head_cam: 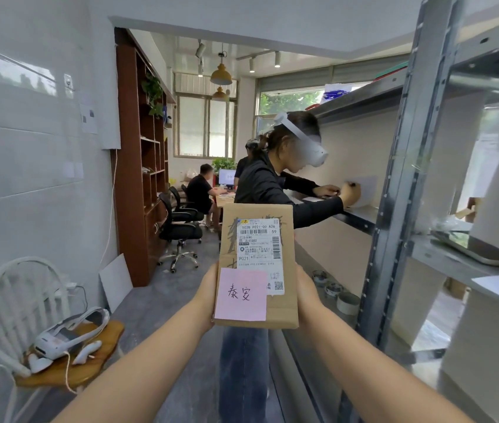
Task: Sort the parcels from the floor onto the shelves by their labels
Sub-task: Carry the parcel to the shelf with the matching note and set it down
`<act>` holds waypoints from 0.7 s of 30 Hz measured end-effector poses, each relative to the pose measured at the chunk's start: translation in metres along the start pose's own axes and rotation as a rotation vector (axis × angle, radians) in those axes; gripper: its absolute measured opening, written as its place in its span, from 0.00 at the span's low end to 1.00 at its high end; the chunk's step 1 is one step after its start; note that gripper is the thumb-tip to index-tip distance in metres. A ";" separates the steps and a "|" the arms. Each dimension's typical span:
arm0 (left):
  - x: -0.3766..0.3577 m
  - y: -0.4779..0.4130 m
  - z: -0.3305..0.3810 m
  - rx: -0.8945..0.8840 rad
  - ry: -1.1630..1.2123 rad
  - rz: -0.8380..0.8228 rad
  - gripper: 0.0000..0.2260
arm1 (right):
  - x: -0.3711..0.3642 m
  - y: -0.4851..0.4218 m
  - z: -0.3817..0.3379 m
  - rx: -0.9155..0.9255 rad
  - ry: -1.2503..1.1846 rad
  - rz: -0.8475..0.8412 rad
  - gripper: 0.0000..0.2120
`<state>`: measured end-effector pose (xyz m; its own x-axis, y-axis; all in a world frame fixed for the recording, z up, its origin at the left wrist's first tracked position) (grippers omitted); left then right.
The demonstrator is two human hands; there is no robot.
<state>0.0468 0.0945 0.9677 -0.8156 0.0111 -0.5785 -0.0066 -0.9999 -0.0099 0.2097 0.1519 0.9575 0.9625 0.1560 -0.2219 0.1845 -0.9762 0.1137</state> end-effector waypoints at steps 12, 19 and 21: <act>-0.002 -0.015 0.005 0.078 -0.065 -0.177 0.21 | 0.002 0.021 0.013 -0.018 -0.208 0.137 0.21; -0.006 -0.015 -0.032 0.186 -0.071 -0.249 0.18 | 0.022 0.059 0.017 0.041 -0.189 0.226 0.25; -0.016 -0.011 -0.043 0.215 -0.075 -0.311 0.17 | 0.033 0.073 0.019 0.059 -0.181 0.286 0.25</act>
<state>0.0852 0.1051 0.9420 -0.7953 0.3220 -0.5136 -0.3754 -0.9269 0.0002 0.2509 0.0833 0.9399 0.9216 -0.1493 -0.3583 -0.1045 -0.9844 0.1415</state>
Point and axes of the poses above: each hand's wrist, its own y-axis away from the middle knuckle, its own x-axis out of the back of the hand, z = x × y, the point moved 2 cm from there along -y, towards the middle knuckle, and after that the axes turned 7 degrees about -x, right-handed, at the moved point
